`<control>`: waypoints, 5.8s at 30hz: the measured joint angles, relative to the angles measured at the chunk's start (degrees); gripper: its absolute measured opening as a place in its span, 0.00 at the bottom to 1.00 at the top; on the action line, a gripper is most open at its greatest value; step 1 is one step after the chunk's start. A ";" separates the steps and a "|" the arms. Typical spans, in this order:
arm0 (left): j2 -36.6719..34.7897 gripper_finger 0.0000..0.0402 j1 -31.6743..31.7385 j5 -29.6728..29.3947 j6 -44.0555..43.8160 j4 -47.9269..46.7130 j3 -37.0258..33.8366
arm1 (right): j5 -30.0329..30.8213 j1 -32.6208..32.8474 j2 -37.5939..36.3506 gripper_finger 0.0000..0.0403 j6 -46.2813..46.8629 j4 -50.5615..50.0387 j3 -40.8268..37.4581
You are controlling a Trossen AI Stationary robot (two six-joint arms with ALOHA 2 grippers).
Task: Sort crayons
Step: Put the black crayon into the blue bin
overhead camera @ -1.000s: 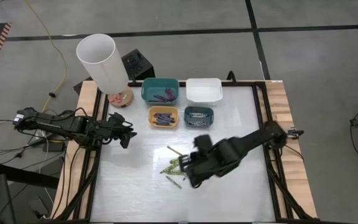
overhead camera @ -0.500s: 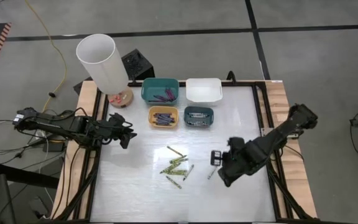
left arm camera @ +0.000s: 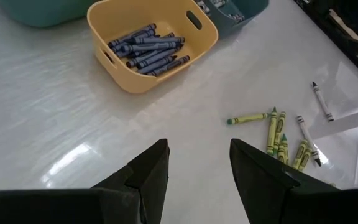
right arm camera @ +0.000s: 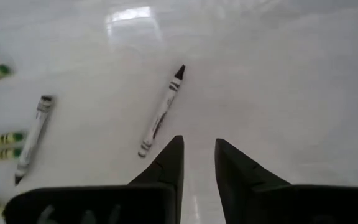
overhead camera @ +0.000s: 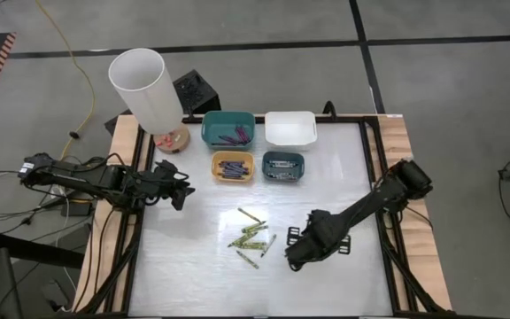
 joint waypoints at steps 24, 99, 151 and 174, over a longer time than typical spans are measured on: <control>0.01 0.40 0.01 0.07 0.80 -0.03 0.00 | -2.99 -3.95 2.74 0.44 2.92 16.75 -10.09; -0.01 0.40 0.02 -1.87 -1.16 -0.02 0.00 | 3.70 -14.67 2.72 0.00 -30.96 27.81 -6.04; 0.01 0.40 0.02 -14.73 -6.19 -0.04 0.00 | -1.01 -45.65 2.77 0.00 -138.88 31.07 -9.20; -0.01 0.40 0.02 -14.75 -6.20 -0.05 0.00 | -1.83 -45.69 2.74 0.14 -135.48 28.52 -5.41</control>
